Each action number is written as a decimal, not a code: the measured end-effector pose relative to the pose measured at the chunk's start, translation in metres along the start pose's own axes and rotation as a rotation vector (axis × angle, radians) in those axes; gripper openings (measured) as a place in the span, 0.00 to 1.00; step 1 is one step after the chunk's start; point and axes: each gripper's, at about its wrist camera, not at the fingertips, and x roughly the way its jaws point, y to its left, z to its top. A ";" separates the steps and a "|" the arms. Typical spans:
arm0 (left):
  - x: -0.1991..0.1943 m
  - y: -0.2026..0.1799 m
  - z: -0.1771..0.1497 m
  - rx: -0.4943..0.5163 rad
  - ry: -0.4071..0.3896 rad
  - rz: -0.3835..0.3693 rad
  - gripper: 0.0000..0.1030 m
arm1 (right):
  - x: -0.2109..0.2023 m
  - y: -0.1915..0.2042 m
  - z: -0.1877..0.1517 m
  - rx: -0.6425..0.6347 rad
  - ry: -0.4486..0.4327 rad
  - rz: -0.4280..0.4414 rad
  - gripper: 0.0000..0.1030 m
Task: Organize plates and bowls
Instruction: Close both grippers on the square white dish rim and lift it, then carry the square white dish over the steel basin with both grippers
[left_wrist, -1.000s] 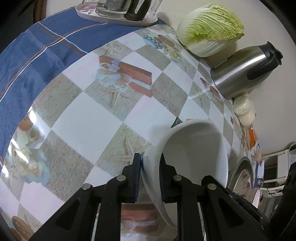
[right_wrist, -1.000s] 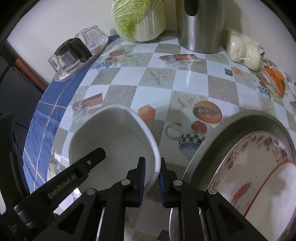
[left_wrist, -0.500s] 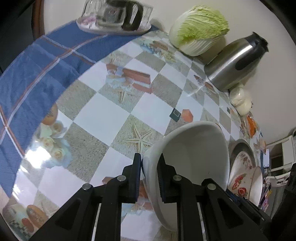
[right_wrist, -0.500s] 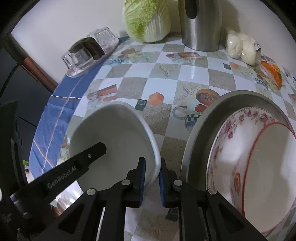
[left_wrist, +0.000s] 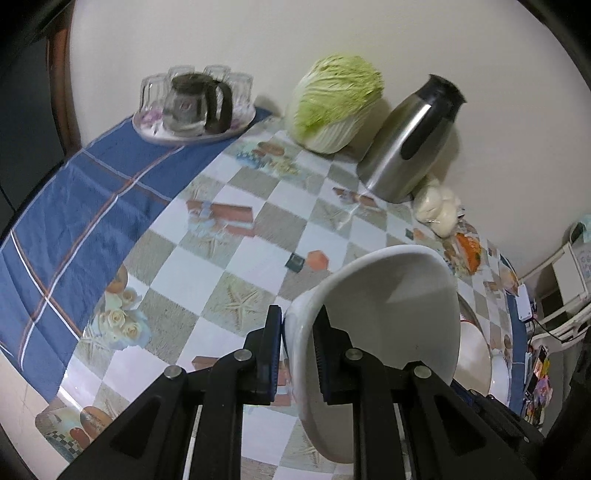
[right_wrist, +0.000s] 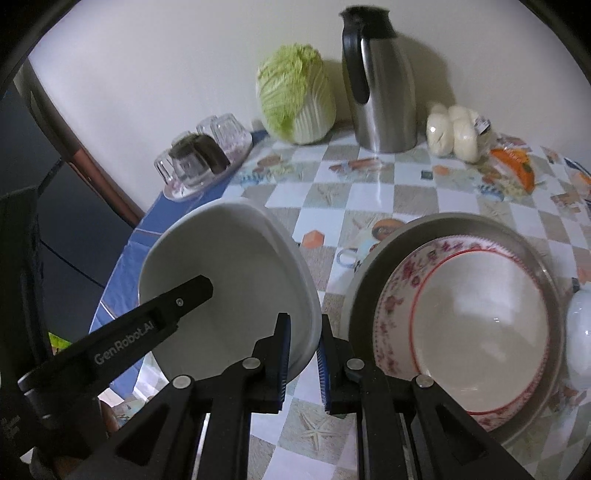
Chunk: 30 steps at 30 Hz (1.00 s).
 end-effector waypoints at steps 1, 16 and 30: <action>-0.002 -0.004 0.000 0.006 -0.006 0.000 0.17 | -0.005 -0.001 0.000 0.000 -0.012 0.000 0.14; -0.029 -0.046 -0.001 0.072 -0.076 0.027 0.17 | -0.044 -0.023 -0.002 0.014 -0.077 0.033 0.14; -0.043 -0.101 -0.011 0.152 -0.122 0.044 0.17 | -0.079 -0.061 -0.003 0.070 -0.120 0.046 0.14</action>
